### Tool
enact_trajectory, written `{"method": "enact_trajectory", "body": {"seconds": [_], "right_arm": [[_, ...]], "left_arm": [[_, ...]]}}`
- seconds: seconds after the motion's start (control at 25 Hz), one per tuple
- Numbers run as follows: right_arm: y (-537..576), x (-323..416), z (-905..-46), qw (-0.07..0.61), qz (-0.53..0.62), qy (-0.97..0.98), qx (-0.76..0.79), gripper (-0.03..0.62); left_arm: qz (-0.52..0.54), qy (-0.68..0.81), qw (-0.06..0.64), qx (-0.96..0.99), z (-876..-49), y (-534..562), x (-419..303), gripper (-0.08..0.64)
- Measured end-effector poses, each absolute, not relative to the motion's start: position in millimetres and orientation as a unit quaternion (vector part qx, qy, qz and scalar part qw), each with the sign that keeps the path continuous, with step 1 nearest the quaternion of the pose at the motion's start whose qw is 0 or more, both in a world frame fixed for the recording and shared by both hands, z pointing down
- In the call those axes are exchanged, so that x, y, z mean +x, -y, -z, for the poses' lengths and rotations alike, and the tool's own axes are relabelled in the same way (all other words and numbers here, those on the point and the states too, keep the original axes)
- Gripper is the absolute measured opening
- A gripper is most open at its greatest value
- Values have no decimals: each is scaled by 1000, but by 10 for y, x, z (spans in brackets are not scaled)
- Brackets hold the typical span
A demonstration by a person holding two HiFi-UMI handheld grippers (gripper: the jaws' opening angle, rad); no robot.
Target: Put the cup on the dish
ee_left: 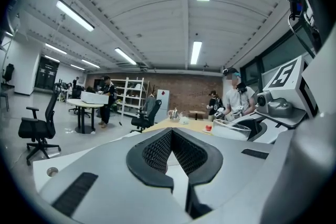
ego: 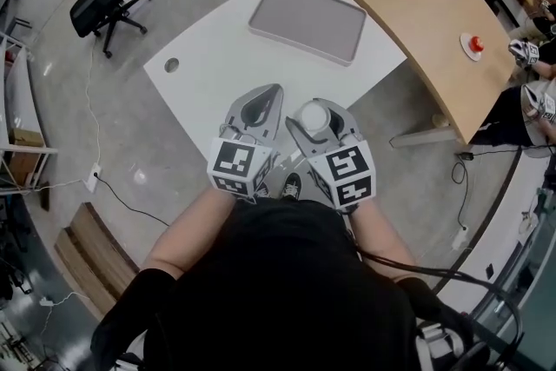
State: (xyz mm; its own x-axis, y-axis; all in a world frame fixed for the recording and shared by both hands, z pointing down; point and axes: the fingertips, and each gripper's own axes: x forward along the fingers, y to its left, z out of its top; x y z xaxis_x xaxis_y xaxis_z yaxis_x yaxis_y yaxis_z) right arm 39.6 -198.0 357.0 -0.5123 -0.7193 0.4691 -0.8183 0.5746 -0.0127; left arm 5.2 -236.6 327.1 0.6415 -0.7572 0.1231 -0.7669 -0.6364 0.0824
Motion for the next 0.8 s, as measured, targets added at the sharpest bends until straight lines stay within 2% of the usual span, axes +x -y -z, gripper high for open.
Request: {"method": "enact_trajectory", "body": {"seconds": [0.8], "right_arm": [[2711, 519, -3557, 196, -106, 840, 494, 235]], "left_arm": [[-48, 414, 76, 906, -3405, 2940, 64, 6]]}}
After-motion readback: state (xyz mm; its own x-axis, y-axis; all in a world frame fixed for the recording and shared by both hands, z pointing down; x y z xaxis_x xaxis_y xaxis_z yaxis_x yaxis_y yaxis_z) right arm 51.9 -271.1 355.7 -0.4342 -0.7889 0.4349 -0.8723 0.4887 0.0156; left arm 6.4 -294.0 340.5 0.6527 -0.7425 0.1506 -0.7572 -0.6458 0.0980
